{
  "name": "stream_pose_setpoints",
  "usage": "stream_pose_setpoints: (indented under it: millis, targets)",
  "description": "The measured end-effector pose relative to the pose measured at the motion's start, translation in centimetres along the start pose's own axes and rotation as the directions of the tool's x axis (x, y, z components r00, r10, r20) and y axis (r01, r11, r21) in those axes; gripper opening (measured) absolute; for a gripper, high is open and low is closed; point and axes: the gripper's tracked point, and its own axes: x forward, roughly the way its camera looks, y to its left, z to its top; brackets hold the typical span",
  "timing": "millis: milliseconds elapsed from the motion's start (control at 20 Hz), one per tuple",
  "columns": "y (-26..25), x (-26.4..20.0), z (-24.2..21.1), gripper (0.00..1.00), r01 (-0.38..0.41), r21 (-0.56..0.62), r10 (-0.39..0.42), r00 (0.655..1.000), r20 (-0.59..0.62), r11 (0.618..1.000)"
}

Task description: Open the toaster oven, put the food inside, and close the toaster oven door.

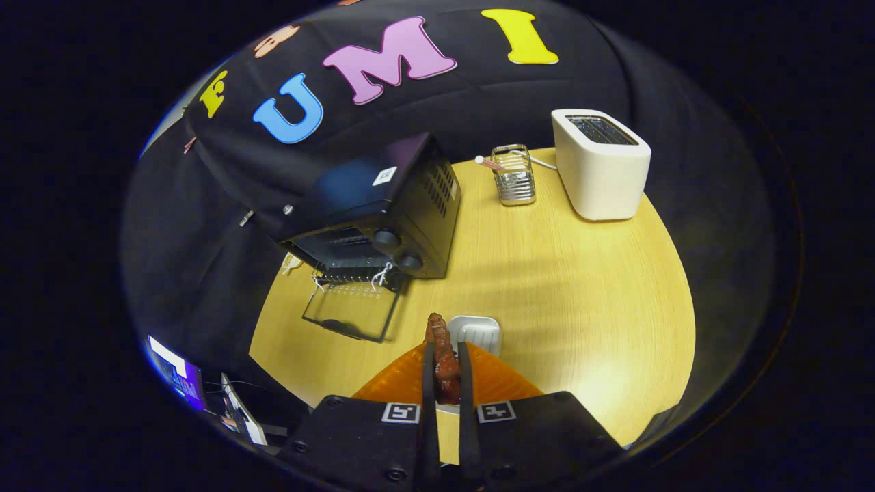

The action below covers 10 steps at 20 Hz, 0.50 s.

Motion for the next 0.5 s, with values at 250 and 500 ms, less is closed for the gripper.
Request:
stream_pose_setpoints:
  millis: [250,500]
  targets:
    - [6.6,-0.9,0.6,0.15,-0.036,0.003,0.036,0.997,0.074,0.999]
    - [12.7,2.3,1.0,0.15,-0.066,0.061,0.057,0.988,0.142,0.996]
